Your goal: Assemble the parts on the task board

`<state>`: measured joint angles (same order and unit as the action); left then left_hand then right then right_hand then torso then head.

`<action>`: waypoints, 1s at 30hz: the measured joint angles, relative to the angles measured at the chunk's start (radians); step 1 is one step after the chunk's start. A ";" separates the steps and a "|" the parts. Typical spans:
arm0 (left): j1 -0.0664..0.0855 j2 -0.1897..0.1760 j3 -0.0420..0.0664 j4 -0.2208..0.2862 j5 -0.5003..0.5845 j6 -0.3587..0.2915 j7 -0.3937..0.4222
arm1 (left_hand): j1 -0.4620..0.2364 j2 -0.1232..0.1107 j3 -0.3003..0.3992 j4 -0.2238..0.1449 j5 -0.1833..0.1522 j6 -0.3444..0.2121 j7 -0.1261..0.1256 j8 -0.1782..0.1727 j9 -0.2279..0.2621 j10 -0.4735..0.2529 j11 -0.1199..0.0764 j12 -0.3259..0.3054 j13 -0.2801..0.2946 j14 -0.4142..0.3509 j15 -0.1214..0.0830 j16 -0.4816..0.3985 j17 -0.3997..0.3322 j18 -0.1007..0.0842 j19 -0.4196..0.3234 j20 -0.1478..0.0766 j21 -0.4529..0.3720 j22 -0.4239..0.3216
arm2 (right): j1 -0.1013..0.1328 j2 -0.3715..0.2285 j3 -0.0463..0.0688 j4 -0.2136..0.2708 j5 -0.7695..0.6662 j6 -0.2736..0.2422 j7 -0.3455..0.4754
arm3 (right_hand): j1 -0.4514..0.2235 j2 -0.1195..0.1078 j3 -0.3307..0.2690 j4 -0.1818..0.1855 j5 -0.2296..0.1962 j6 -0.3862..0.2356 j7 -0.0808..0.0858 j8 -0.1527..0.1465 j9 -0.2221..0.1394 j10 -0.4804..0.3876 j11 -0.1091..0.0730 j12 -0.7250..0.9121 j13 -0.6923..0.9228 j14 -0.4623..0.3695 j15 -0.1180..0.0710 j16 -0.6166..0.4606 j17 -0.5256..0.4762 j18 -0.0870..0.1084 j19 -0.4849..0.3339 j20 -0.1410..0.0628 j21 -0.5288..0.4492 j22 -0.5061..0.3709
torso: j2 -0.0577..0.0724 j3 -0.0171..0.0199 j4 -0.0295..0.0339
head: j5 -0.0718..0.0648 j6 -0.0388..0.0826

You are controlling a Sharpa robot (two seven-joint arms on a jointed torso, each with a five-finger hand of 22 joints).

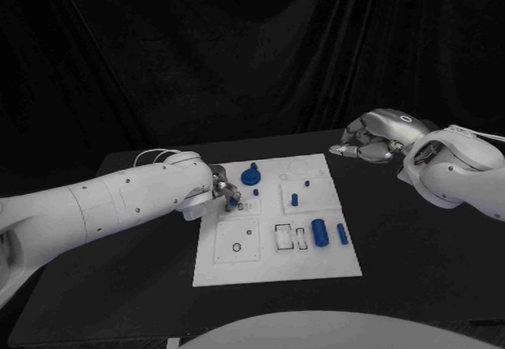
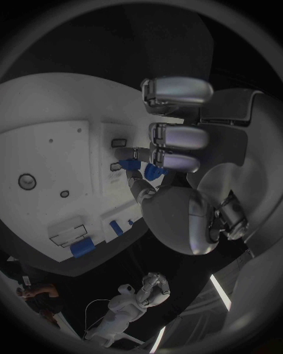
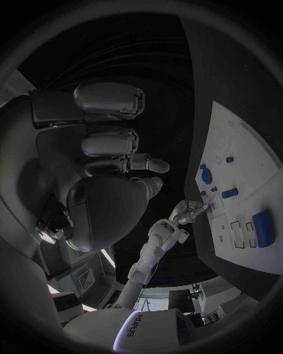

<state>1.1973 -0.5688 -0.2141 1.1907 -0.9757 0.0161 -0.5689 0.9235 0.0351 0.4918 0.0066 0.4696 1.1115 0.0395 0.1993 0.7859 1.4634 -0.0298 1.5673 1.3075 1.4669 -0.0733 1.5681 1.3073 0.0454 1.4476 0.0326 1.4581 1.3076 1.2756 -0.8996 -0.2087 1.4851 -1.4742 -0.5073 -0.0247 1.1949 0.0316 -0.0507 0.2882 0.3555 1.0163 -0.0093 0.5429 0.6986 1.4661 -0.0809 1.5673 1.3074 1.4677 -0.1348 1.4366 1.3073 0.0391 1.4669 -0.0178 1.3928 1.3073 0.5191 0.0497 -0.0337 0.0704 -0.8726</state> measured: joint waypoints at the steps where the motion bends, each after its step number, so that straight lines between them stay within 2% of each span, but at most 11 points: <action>1: -0.002 0.000 0.000 0.000 -0.001 -0.003 0.000 | 0.000 0.000 0.000 0.000 0.000 0.000 0.000 0.000 0.000 0.000 0.000 0.000 0.000 0.000 0.000 0.000 0.000 0.000 0.000 0.000 0.000 0.000 | 0.000 0.000 0.000 0.000 0.000 0.000 0.000 | 0.000 0.000 0.000 0.000 0.000 0.000 0.000 0.000 0.000 0.000 0.000 0.000 0.000 0.000 0.000 0.000 0.000 0.000 0.000 0.000 0.000 0.000 | 0.000 0.0000 0.0000 | 0.000 0.000; 17: -0.010 0.006 0.000 -0.004 -0.010 -0.021 0.002 | -0.001 0.001 0.007 0.001 -0.002 0.001 0.002 0.000 0.001 0.000 0.000 0.000 0.000 0.000 0.000 0.000 0.001 0.000 0.000 0.000 0.000 0.000 | -0.002 0.001 0.000 -0.002 0.000 0.002 0.000 | 0.000 0.000 0.003 -0.003 0.000 0.000 0.000 0.000 0.002 0.000 0.000 0.000 0.000 0.000 0.000 0.000 0.000 0.000 0.000 0.000 0.000 0.000 | 0.000 -0.0001 -0.0005 | 0.002 0.000; 30: -0.015 0.015 0.000 -0.014 -0.012 -0.016 0.002 | -0.003 0.000 0.007 0.001 -0.005 0.006 0.002 0.000 0.002 0.002 0.002 0.000 0.000 -0.004 -0.003 0.000 0.001 0.000 0.000 0.000 0.000 0.000 | -0.004 0.003 0.000 -0.003 0.001 0.002 0.001 | 0.011 0.000 0.003 -0.003 0.011 0.000 0.000 -0.005 0.004 0.000 0.000 0.000 0.000 0.000 0.000 0.000 0.000 0.000 0.000 0.000 0.000 0.001 | 0.000 -0.0002 -0.0005 | -0.002 0.000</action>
<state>1.1824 -0.5540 -0.2137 1.1764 -0.9874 0.0006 -0.5668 0.9208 0.0349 0.4987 0.0081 0.4646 1.1172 0.0411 0.1993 0.7879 1.4652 -0.0281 1.5673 1.3074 1.4633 -0.0768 1.5682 1.3080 0.0454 1.4475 0.0326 1.4581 1.3074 1.2718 -0.8964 -0.2087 1.4825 -1.4729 -0.5053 -0.0238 1.2056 0.0316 -0.0479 0.2853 0.3663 1.0164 -0.0093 0.5381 0.7028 1.4661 -0.0810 1.5673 1.3073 1.4678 -0.1348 1.4366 1.3073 0.0391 1.4669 -0.0178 1.3929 1.3080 0.5191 0.0495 -0.0341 0.0682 -0.8726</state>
